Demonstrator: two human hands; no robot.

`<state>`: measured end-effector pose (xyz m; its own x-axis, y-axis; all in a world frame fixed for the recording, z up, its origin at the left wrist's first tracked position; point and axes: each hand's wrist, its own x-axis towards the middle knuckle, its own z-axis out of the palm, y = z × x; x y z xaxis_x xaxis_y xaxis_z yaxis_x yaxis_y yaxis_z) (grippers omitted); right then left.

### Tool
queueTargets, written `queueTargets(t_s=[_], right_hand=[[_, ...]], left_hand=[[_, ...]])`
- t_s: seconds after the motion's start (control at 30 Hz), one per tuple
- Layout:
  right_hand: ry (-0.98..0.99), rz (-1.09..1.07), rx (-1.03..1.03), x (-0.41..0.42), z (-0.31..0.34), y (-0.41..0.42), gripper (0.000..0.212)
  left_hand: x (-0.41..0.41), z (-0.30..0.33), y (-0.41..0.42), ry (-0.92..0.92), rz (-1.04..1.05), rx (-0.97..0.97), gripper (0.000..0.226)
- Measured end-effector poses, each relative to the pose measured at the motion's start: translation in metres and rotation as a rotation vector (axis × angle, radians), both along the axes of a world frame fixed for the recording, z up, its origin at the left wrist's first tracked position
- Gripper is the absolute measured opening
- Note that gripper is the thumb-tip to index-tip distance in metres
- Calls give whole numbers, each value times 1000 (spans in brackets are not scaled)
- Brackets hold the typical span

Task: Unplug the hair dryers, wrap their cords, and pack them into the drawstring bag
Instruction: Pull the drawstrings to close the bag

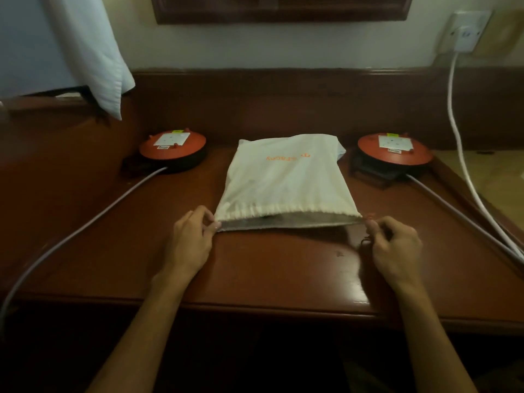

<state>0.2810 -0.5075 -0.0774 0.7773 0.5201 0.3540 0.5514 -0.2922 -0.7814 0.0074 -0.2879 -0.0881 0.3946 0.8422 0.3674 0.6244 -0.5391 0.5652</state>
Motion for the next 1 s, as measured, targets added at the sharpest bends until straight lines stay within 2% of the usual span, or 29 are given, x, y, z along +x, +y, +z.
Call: queueTargets(t_s=[0.13, 0.3, 0.37, 0.43, 0.5, 0.57, 0.63, 0.7, 0.83, 0.93, 1.0], right_hand=[[14, -89, -16, -4, 5, -2, 24], [130, -309, 106, -6, 9, -3, 23], [122, -373, 118, -5, 5, 0, 21], [34, -413, 104, -5, 1, 1, 16], [-84, -382, 41, -11, 3, 0, 27], [-282, -265, -100, -14, 2, -2, 38], [-396, -122, -288, -12, -4, -1, 35], [-346, -39, -410, -7, -8, 1, 25], [-275, -38, -353, -4, -10, 2, 18], [-232, -92, -358, -3, -10, 3, 20], [-176, -201, -310, -4, -6, 1, 22]], left_hand=[[-15, 9, -1, -145, 31, -64, 13], [-26, 16, -8, -328, 297, -58, 11], [-26, 15, -8, -324, 332, -96, 11], [-26, 14, -8, -306, 316, -114, 15], [-25, 12, -7, -247, 255, -65, 21], [-23, 10, -8, -82, 119, -15, 27], [-19, 7, -11, 110, -1, 27, 27], [-18, 5, -12, 133, -16, 57, 17], [-22, 8, -13, -34, 77, 2, 11], [-23, 8, -11, -72, 224, -29, 12], [-23, 8, -10, -90, 356, -41, 10]])
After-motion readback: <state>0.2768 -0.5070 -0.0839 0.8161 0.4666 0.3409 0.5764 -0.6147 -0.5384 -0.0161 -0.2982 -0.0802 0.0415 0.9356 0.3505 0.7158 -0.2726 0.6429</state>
